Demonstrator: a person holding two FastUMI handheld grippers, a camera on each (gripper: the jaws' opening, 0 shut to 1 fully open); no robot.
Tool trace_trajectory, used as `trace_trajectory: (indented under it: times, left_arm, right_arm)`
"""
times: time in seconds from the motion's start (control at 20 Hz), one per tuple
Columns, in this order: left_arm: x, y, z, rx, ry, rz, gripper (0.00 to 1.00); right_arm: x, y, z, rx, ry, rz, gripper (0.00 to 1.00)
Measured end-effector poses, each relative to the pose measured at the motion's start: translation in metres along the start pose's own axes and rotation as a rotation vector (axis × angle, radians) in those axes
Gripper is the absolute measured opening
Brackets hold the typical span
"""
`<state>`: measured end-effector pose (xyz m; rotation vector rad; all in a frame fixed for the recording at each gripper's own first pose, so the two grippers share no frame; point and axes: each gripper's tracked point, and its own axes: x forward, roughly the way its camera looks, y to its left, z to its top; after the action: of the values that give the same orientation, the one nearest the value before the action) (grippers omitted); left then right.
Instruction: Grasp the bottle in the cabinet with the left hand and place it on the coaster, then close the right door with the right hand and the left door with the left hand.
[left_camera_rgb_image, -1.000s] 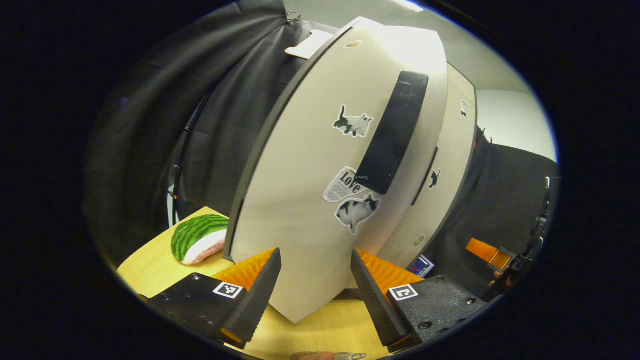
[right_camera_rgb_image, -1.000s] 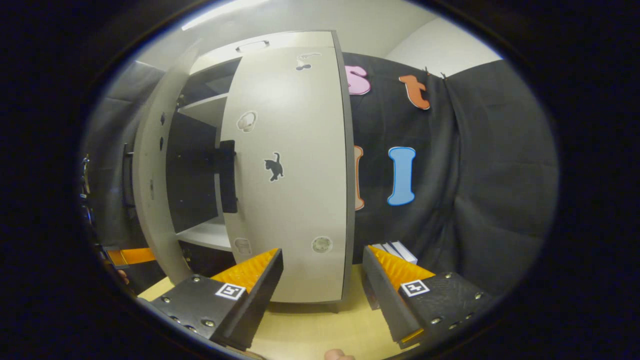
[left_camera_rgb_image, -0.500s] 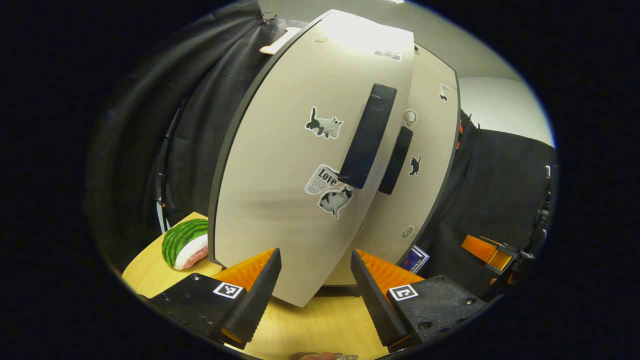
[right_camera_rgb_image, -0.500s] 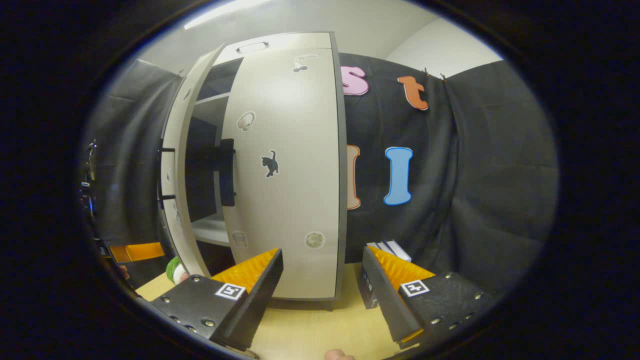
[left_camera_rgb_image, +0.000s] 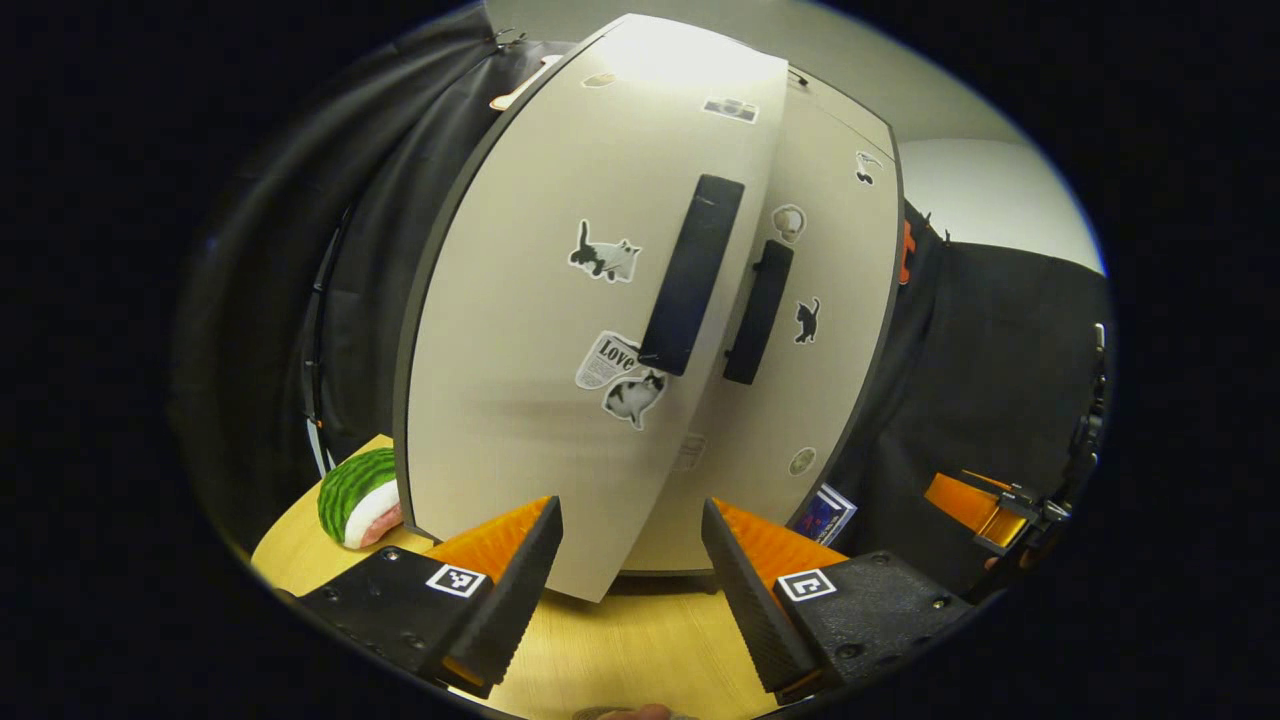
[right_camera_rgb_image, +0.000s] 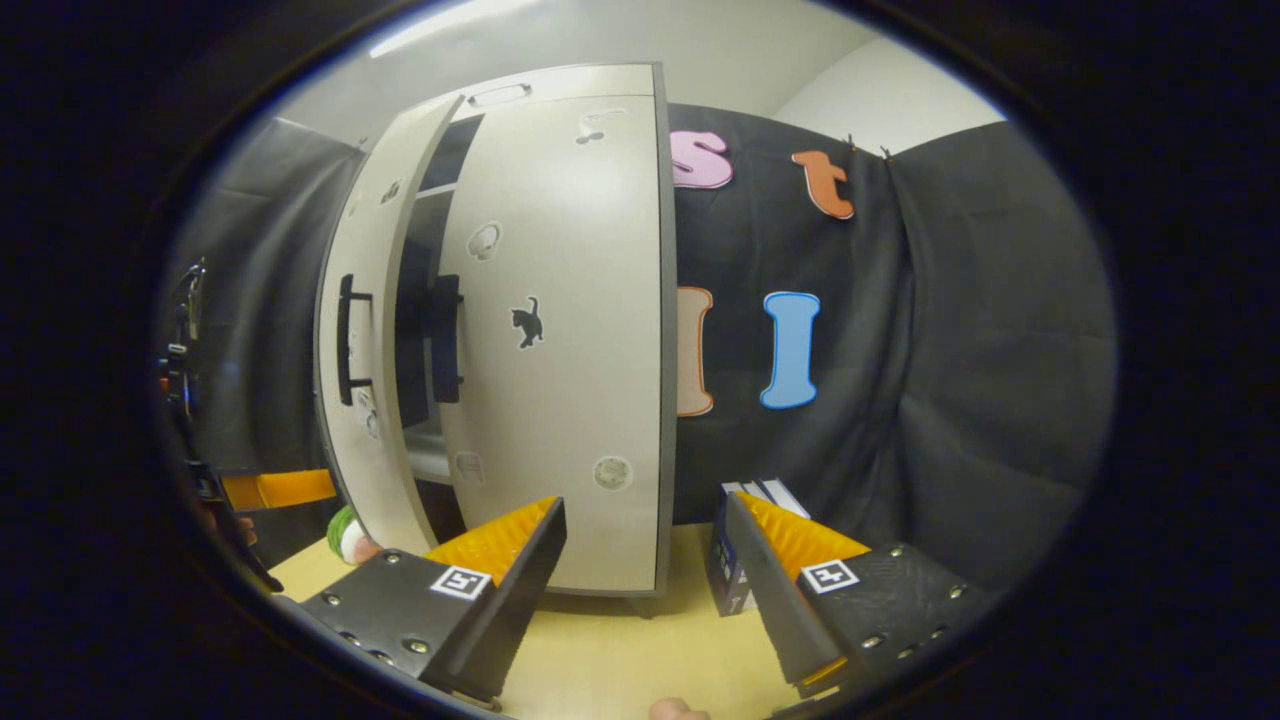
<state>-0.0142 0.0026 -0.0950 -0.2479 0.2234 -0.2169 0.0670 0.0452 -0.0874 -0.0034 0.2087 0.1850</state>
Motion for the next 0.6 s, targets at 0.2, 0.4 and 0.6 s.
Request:
trace_trajectory:
  times: [0.2, 0.4, 0.6]
  left_arm:
    - [-0.001, -0.033, 0.041, 0.086, -0.028, 0.025, 0.90]
    - [0.003, -0.095, 0.087, 0.169, -0.071, 0.013, 0.90]
    - [0.011, -0.182, 0.125, 0.162, -0.149, -0.052, 0.90]
  right_arm:
    - [0.001, -0.022, 0.028, -0.026, -0.043, -0.008, 0.93]
    - [0.001, -0.070, 0.078, -0.046, -0.117, -0.048, 0.93]
    - [-0.001, -0.131, 0.119, -0.041, -0.155, -0.088, 0.97]
